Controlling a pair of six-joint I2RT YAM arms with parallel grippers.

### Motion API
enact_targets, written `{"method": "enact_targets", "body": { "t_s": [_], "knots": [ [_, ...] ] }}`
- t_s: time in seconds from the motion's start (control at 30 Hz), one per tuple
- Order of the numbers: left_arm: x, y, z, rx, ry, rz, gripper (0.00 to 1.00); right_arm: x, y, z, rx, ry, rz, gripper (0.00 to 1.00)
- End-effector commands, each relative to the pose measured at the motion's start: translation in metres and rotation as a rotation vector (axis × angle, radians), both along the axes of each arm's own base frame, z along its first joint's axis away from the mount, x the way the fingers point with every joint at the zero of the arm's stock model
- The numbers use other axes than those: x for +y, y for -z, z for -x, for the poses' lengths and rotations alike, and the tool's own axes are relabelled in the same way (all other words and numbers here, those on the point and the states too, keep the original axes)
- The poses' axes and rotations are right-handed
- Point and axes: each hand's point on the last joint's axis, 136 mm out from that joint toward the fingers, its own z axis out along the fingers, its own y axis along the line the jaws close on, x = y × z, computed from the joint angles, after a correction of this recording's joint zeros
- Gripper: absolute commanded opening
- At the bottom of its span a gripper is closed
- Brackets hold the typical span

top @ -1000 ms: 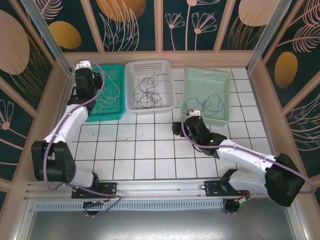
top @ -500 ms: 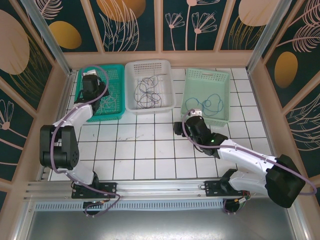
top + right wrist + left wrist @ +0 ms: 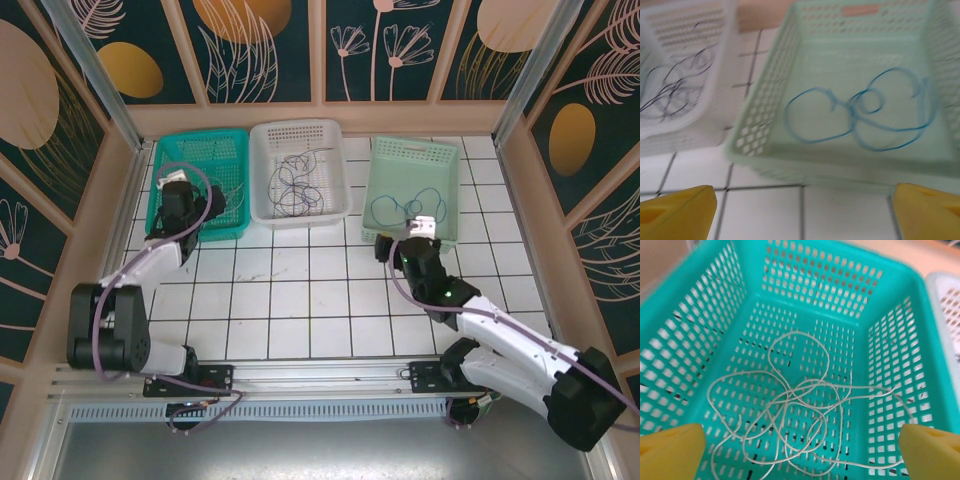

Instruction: Untangle the cables

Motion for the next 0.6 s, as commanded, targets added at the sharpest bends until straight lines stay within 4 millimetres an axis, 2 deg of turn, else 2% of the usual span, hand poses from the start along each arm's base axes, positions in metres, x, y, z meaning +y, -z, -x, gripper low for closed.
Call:
{"method": "enact_targets", "body": {
  "t_s": [0.0,0.13,0.23,0.37,0.47,0.57],
  "knots": [
    [0.008,-0.031,0.018,-0.162,-0.041,0.010,0.99,-0.047,-0.024,-0.007,-0.195,0.153,0.064,0.93],
    [0.005,-0.034,0.041,-0.244,-0.006,0.000,0.99,-0.085,-0.027,-0.004,-0.360,0.211,0.052,0.94],
    [0.007,-0.027,0.054,-0.288,-0.004,-0.034,0.99,-0.106,-0.032,-0.008,-0.446,0.211,0.013,0.94],
    [0.012,-0.020,0.059,-0.322,-0.013,-0.089,0.99,-0.133,-0.016,-0.020,-0.435,0.244,0.003,0.94],
    [0.008,-0.023,0.055,-0.355,0.025,-0.146,0.99,-0.136,0.008,-0.040,-0.358,0.223,0.016,0.90],
    [0.009,-0.032,0.064,-0.469,0.031,-0.203,0.99,-0.131,0.009,-0.058,-0.355,0.188,0.029,0.86]
  ]
}}
